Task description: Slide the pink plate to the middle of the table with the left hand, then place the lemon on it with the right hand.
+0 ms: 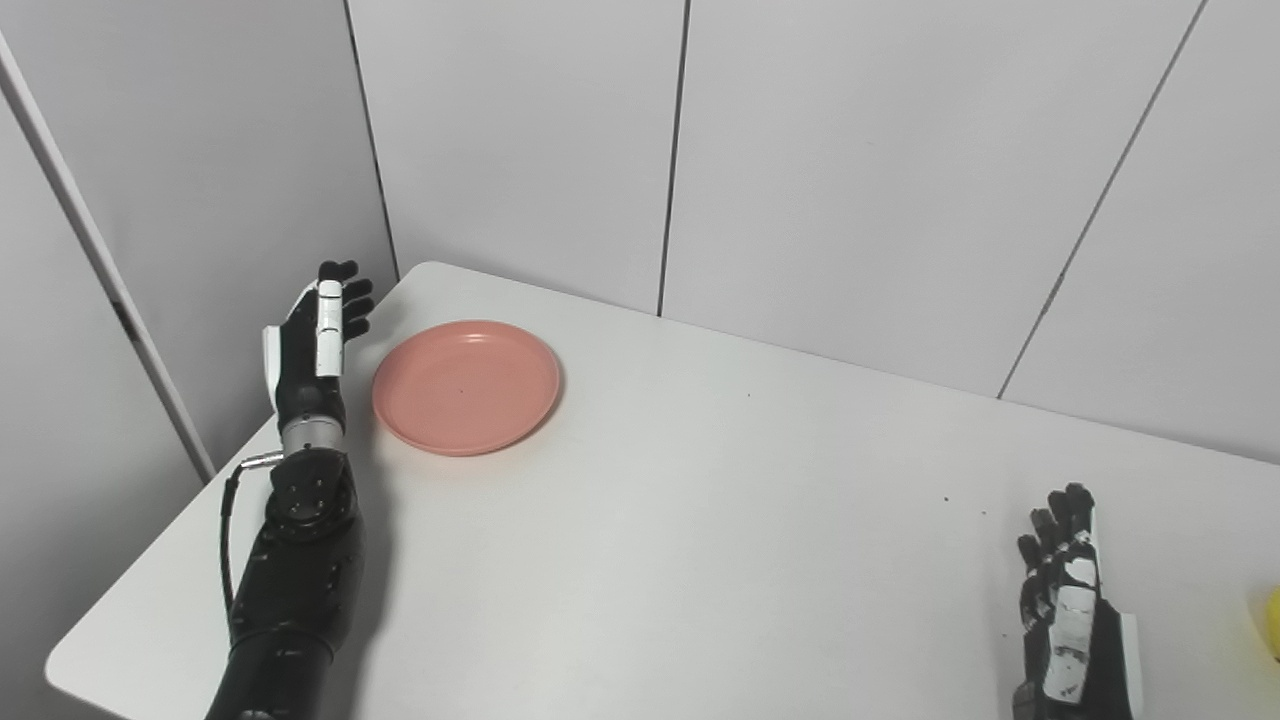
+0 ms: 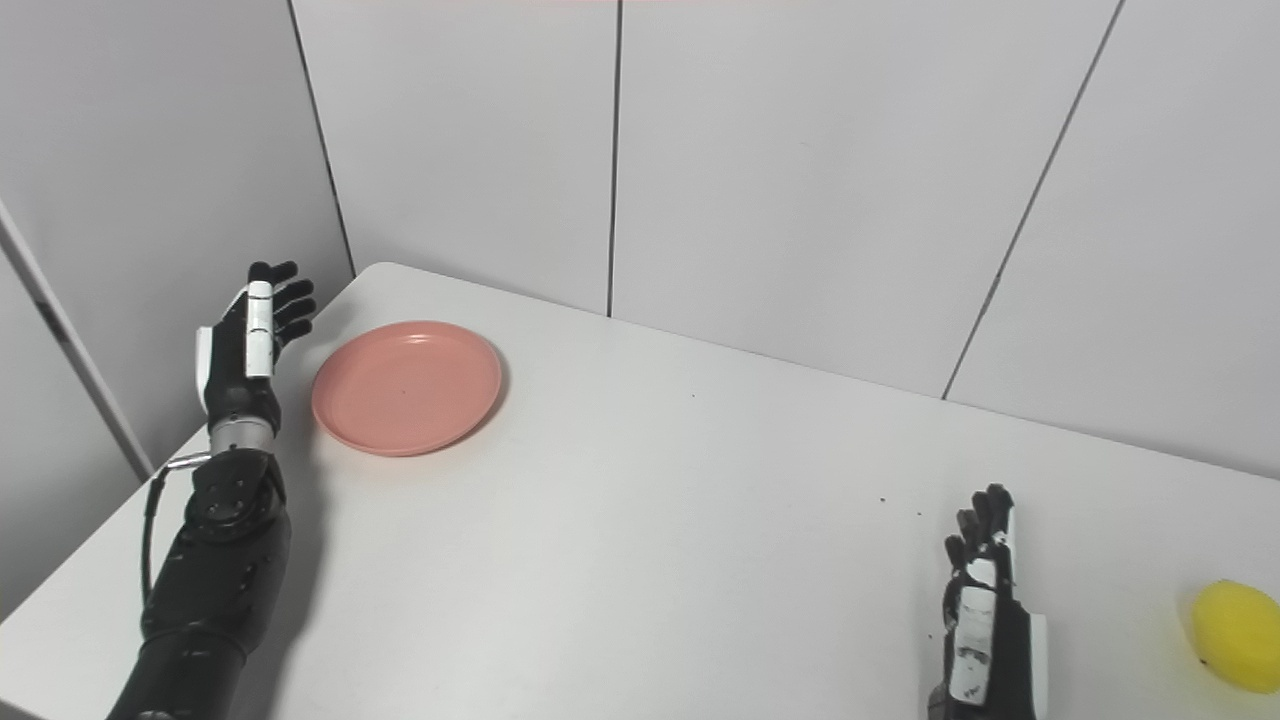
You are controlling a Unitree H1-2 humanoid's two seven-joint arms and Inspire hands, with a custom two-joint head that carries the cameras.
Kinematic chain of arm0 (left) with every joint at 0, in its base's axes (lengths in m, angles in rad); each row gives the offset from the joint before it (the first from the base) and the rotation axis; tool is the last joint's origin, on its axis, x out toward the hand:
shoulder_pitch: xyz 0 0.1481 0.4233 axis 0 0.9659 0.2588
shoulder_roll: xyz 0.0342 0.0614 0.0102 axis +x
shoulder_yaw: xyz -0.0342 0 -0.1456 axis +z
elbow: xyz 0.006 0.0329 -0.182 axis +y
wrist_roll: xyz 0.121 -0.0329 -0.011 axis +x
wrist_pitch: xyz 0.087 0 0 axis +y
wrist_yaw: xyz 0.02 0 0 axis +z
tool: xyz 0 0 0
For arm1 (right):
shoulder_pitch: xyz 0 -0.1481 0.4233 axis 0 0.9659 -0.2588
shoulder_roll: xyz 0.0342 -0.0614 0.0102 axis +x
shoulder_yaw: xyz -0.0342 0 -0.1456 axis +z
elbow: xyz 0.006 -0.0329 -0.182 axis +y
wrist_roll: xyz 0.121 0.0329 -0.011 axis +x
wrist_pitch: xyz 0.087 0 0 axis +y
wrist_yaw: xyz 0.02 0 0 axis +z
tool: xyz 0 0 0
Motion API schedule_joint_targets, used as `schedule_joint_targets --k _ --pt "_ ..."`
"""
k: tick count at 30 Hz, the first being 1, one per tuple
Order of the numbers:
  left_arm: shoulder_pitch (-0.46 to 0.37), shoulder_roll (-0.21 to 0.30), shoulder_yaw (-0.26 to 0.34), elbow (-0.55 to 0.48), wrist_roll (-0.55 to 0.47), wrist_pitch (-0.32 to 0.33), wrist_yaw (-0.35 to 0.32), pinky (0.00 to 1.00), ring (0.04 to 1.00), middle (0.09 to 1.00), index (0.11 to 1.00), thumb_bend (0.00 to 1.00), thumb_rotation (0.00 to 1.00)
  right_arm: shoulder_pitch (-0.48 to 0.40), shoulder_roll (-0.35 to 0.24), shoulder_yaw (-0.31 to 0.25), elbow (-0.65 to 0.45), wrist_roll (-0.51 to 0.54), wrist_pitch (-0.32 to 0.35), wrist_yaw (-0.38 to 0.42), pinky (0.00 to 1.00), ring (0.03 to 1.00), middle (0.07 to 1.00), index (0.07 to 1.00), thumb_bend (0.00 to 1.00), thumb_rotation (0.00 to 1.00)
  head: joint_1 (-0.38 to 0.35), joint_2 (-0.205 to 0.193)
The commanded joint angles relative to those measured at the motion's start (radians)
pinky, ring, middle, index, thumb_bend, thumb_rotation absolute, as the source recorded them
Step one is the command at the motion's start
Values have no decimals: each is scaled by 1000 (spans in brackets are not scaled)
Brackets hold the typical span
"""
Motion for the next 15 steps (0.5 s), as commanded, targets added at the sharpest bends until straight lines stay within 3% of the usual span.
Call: schedule_joint_targets --k 1,8,15 --pt "-57 39 0 -5 0 -22 -9 763 762 759 747 680 1000 7 2 -3 -14 -3 4 0 1000 1000 1000 1000 692 1000 1 0" --pt "-67 43 -4 61 -35 -26 -48 786 781 776 763 722 1000 8 1 -2 -20 5 3 6 1000 1000 1000 1000 688 997 4 3" --pt "-69 40 -26 127 -44 -73 -77 790 796 783 774 675 1000 9 -1 -1 -21 14 2 13 1000 1000 1000 1000 673 994 6 5"
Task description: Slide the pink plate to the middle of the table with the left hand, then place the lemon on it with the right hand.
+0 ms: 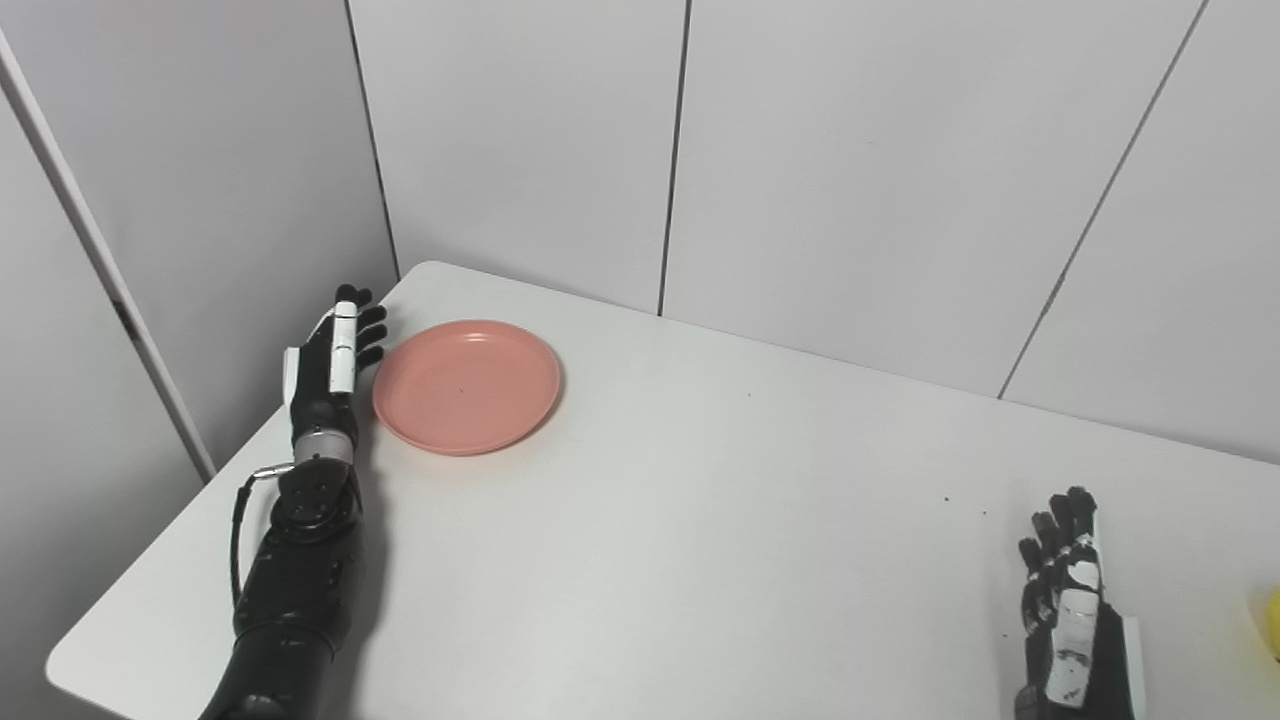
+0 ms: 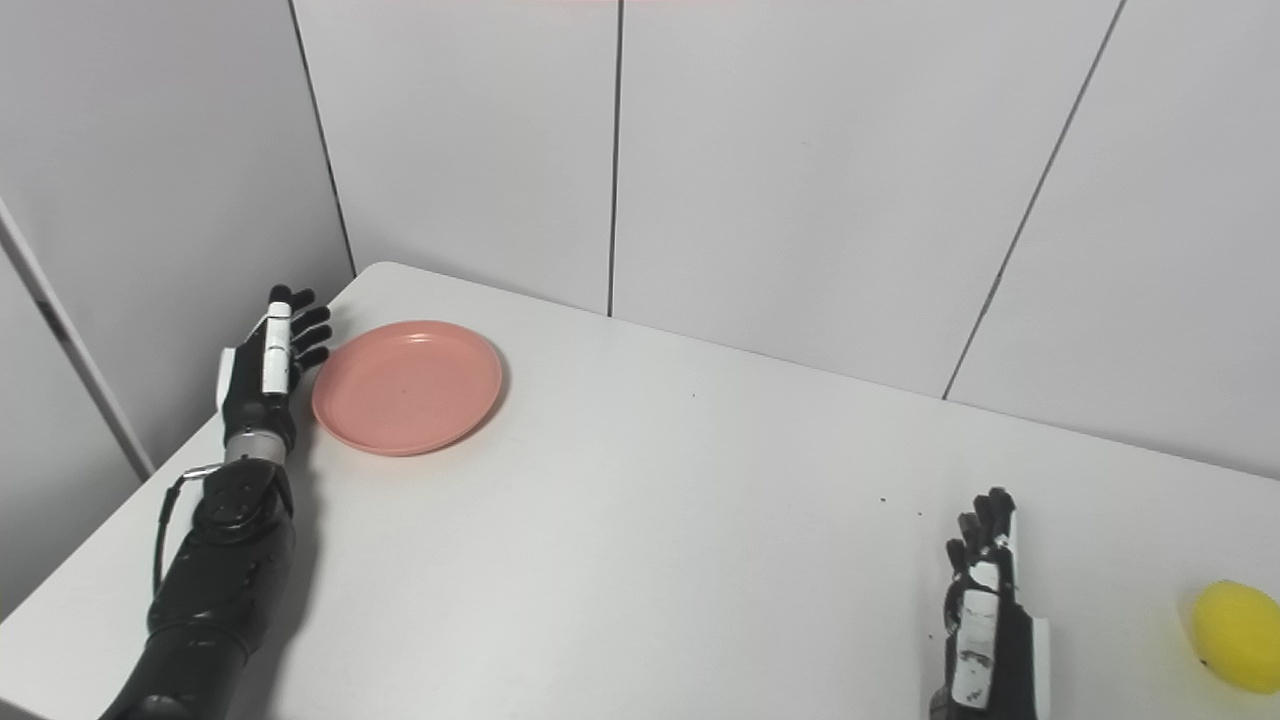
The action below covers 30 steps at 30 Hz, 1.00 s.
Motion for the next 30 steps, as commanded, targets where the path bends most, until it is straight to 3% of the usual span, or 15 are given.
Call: schedule_joint_targets --k 1,5,9,13,20,30 --pt "-49 25 -2 2 -5 -55 -19 815 797 784 775 680 1000 5 0 -1 -18 5 -1 9 1000 1000 1000 1000 666 995 1 1" --pt "-55 24 -7 40 -21 -76 -39 852 801 785 777 688 1000 6 3 -2 -25 4 7 4 1000 1000 1000 1000 665 993 0 1" --pt "-48 9 -18 26 -21 -53 -32 876 825 810 794 640 1000 7 0 -2 -27 5 13 6 1000 1000 1000 1000 684 988 1 3" --pt "-48 6 -30 37 -17 -57 -36 911 839 820 811 663 1000 7 0 -2 -32 7 15 7 1000 1000 1000 1000 667 989 1 6" --pt "-41 -11 -33 11 -34 -47 -48 839 821 803 794 626 1000 6 3 -4 -34 4 21 1 1000 1000 1000 1000 674 987 0 6" --pt "-31 -33 -64 -27 -28 -46 -78 826 830 818 797 623 1000 3 6 -4 -39 5 25 0 1000 1000 1000 1000 674 984 -3 9"
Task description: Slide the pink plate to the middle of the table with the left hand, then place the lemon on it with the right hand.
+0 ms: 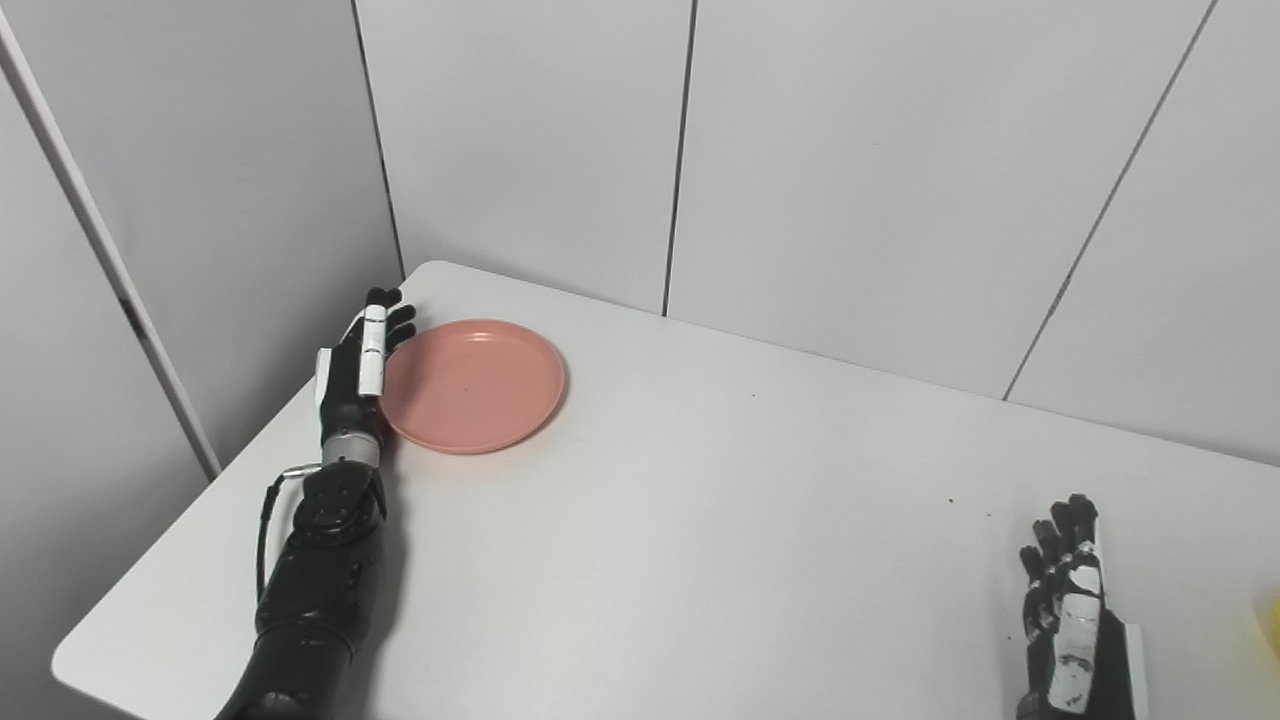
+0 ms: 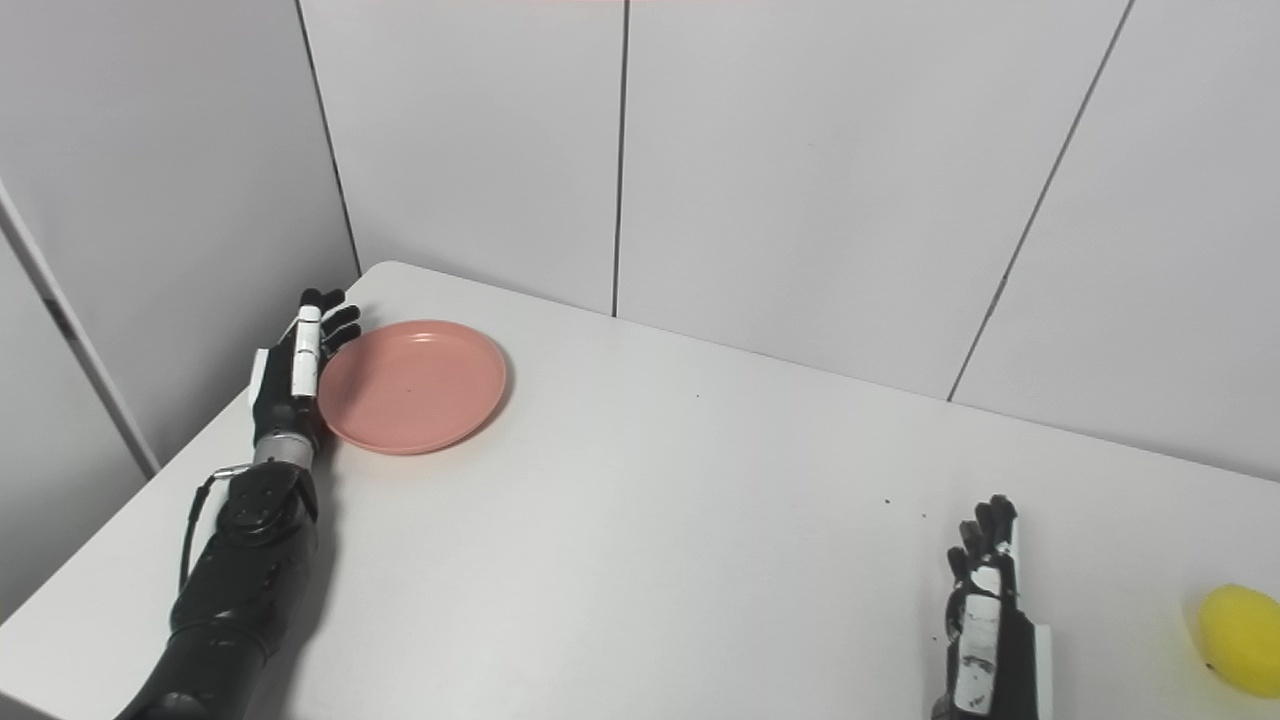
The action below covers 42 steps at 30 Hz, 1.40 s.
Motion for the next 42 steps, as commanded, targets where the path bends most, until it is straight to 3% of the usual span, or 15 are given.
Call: schedule_joint_targets --k 1,6,24,33,42 --pt "-24 -9 -16 -24 2 -31 -30 826 830 818 797 623 1000 -7 6 -4 -26 3 0 0 1000 1000 1000 1000 674 984 0 0" --pt "-17 -19 -28 -37 -7 -29 -53 874 823 811 793 647 1000 -6 5 -4 -31 3 6 0 1000 1000 1000 1000 677 984 3 2" --pt "38 -97 -75 -206 -15 62 -104 836 825 816 803 636 1000 -3 11 -1 -40 -12 15 -7 1000 1000 1000 1000 688 988 -13 15" --pt "58 -155 -103 -274 -13 116 -99 831 821 809 795 617 1000 -14 13 -7 3 -10 -36 -7 1000 1000 1000 1000 701 971 -50 34" --pt "76 -186 -140 -320 -2 153 -116 830 824 815 802 646 1000 -13 24 -3 5 -32 -40 -22 1000 1000 1000 996 678 995 -85 56"
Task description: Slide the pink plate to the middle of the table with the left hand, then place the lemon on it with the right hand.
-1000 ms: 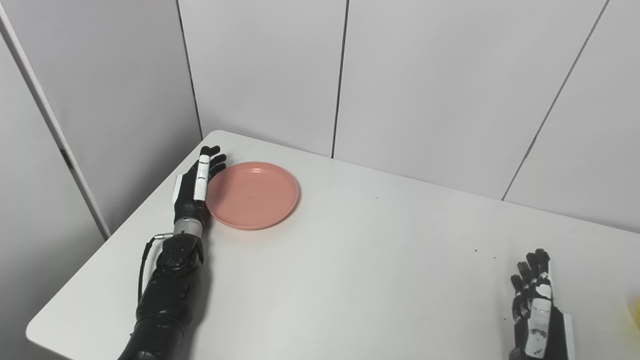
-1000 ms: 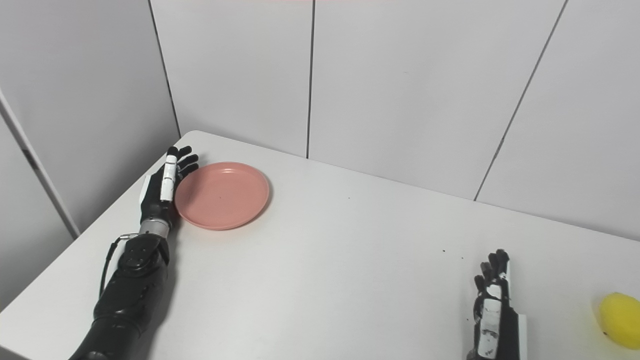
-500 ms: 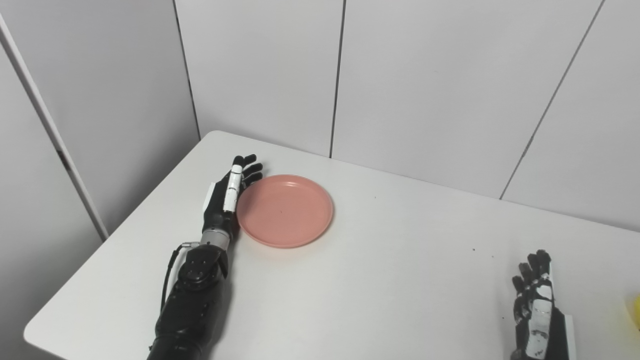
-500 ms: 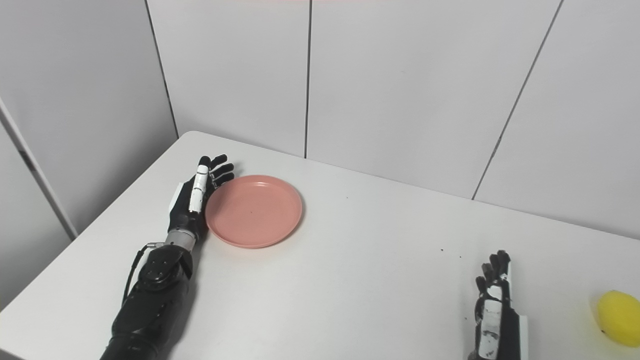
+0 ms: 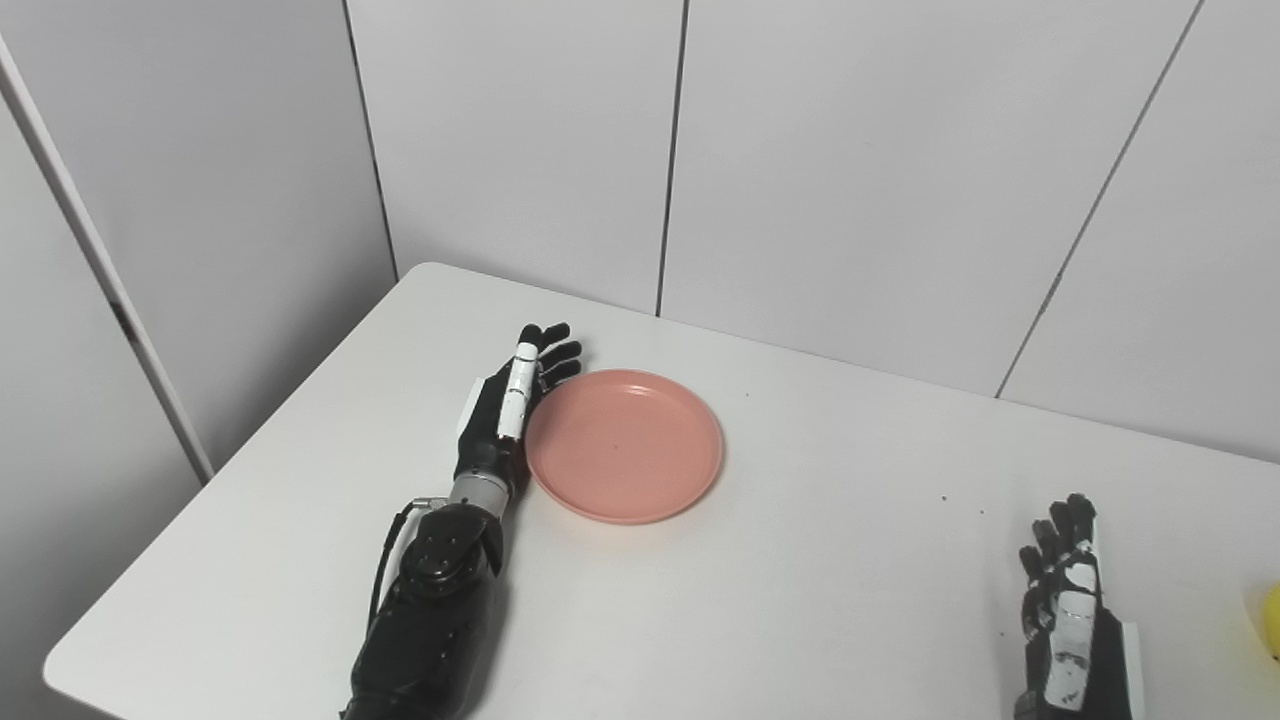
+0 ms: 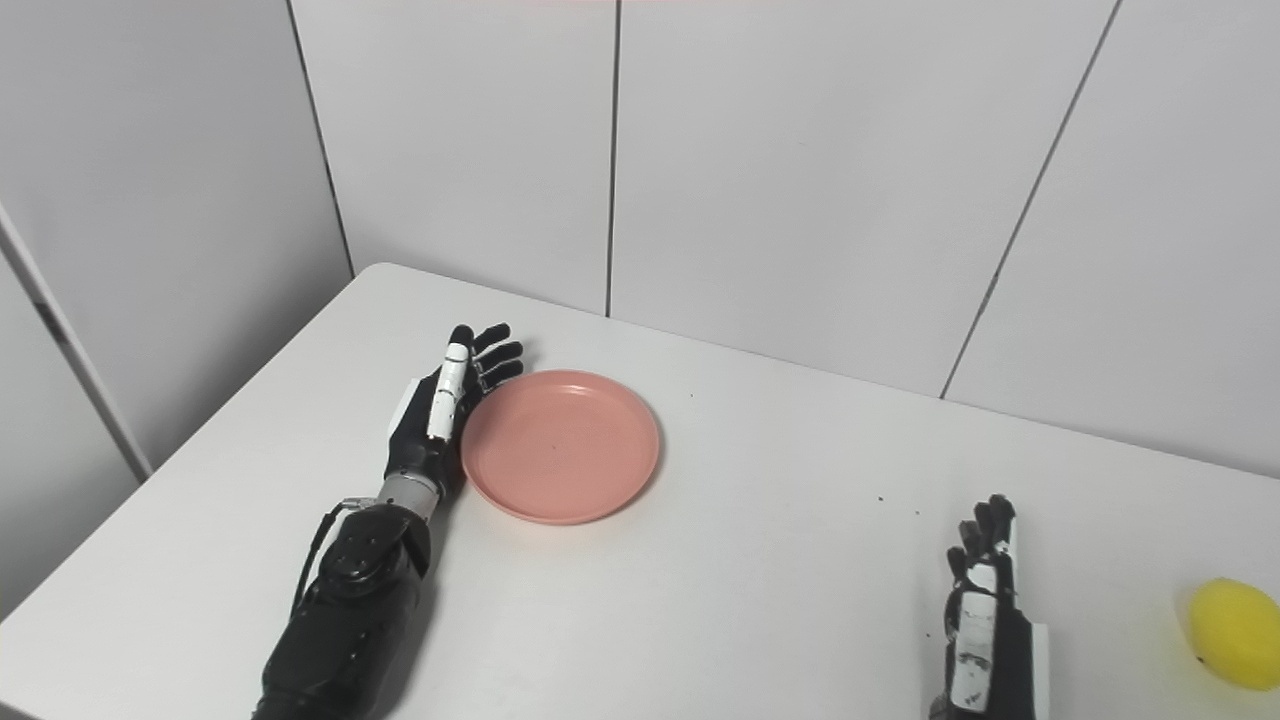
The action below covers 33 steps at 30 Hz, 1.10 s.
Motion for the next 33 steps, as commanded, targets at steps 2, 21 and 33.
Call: schedule_joint_targets --k 2,21,33 --pt "-12 0 -15 -43 12 11 -14 829 821 813 798 650 1000 -9 18 0 -1 -10 -42 -11 1000 997 999 992 675 991 -7 5" --pt "35 -50 -88 -133 22 69 -39 869 842 830 820 610 1000 -21 51 35 -18 -58 -5 -24 1000 1000 1000 992 707 965 -197 73" --pt "71 -87 -134 -212 22 154 -51 871 849 850 842 610 1000 -28 74 49 -43 -110 32 -34 1000 1000 1000 998 694 986 -285 117"
